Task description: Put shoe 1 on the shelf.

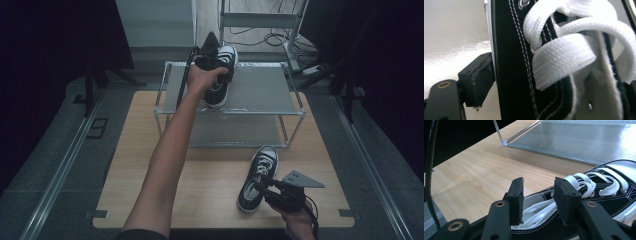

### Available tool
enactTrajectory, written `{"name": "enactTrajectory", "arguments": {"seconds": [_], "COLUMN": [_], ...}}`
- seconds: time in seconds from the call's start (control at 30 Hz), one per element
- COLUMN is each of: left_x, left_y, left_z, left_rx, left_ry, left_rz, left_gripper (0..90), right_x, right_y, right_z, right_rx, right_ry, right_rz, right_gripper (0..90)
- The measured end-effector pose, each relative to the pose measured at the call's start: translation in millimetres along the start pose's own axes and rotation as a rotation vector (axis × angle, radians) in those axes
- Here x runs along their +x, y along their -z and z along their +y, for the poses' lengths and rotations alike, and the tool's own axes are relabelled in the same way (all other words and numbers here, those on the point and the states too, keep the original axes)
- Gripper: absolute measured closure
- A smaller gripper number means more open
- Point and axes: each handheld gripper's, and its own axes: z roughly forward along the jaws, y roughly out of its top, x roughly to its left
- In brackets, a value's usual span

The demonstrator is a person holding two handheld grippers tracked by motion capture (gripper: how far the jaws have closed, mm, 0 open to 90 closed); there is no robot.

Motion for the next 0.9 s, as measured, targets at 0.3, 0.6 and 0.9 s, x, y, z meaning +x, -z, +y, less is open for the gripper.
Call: {"name": "enactTrajectory", "arguments": {"seconds": [0.3,0.6,0.9], "left_x": [5.2,13.2,19.1], "left_y": [-14.3,-22.3,-23.8], "left_z": [3.9,5.2,4.2], "left_rx": [0.022,0.017,0.014], "left_ry": [0.063,0.115,0.159], "left_rz": [0.038,0.061,0.058], "left_gripper": [15.8,15.7,15.5], "right_x": [-0.1,-1.4,-0.3], "right_y": [0.3,-0.1,-2.9], "right_z": [0.3,-0.1,-1.3], "right_rx": [-0.002,-0.002,0.007], "right_ry": [-0.003,-0.006,-0.006], "right_rz": [-0.002,-0.005,-0.002], "right_gripper": [59.0,58.9,58.7]}}
